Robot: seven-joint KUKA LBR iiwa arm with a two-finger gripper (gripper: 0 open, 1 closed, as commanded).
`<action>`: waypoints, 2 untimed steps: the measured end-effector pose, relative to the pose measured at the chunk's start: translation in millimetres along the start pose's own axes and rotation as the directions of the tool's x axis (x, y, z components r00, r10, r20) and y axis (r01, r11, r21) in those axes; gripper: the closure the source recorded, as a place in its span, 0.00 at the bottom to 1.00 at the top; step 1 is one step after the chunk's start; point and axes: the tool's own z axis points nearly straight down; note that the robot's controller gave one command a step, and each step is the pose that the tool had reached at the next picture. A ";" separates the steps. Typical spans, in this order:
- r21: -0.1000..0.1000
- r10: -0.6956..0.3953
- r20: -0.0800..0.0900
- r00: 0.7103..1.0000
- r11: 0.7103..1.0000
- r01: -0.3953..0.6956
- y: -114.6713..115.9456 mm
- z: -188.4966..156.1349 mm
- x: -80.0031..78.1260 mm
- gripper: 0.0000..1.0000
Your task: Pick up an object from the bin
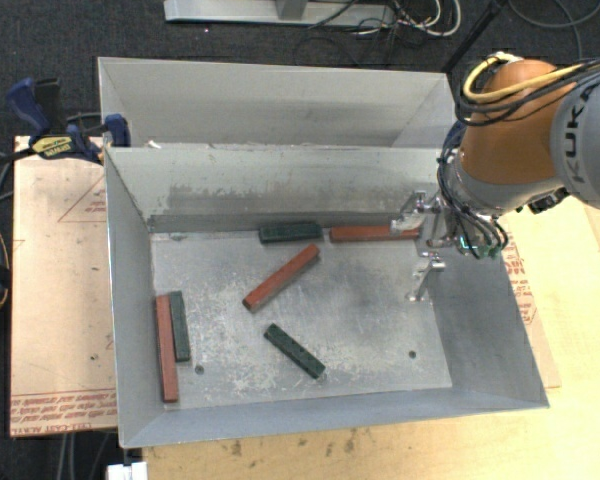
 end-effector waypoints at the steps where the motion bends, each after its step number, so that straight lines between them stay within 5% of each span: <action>1: 0.002 -0.034 0.008 0.999 0.999 0.034 38.1 48.1 -12.2 0.00; 2: -0.001 -0.123 -0.008 0.992 0.992 0.123 107.0 28.3 -18.1 0.00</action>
Offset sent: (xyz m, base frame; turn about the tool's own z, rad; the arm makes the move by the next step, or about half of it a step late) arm 0.0233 0.1189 -0.0134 -0.1366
